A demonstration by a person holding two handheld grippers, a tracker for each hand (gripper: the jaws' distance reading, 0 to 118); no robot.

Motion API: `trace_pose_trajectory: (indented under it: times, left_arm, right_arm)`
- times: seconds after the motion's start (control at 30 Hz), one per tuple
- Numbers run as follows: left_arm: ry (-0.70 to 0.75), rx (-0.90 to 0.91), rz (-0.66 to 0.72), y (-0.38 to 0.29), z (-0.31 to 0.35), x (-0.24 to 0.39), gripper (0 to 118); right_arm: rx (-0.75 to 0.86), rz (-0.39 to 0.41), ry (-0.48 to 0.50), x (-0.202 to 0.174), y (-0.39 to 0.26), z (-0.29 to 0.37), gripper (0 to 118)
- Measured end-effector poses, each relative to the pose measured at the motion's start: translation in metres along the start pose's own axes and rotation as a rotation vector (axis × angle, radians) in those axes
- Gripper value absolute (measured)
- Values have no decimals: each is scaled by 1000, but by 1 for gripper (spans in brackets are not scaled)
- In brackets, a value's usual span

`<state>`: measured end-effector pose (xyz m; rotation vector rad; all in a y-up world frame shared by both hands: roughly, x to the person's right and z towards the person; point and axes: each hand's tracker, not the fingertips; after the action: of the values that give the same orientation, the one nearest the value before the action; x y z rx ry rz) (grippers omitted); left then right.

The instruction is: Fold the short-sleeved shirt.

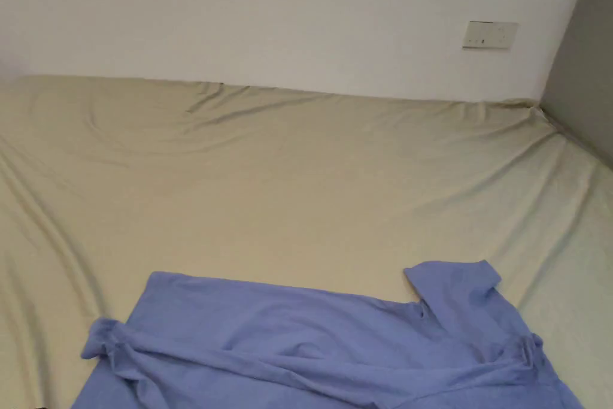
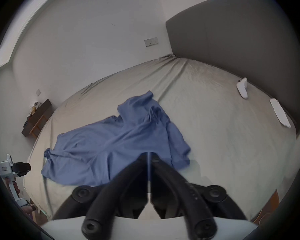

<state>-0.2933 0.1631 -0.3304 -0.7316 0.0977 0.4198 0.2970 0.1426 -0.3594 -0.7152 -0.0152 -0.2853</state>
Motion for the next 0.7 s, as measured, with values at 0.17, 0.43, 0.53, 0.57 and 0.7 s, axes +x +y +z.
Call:
trace_pose_trajectory:
  times: [0.17,0.43,0.53,0.57,0.7]
  left_arm:
    - [92,-47,20,-13,-7,-20,0]
    - [23,-40,90,10,-75,-42,15]
    - [13,-139,106,13,-106,-44,93]
    - [9,-142,99,13,-112,-43,104]
    - [51,-127,-24,6,-122,-27,95]
  right_arm:
    - [-68,-44,37,-5,-27,19,1]
    - [-110,-86,27,-11,-29,17,1]
    - [-105,-94,57,-14,-25,20,1]
    - [-102,-83,64,-15,-24,21,1]
    - [-110,-18,46,-18,-21,21,1]
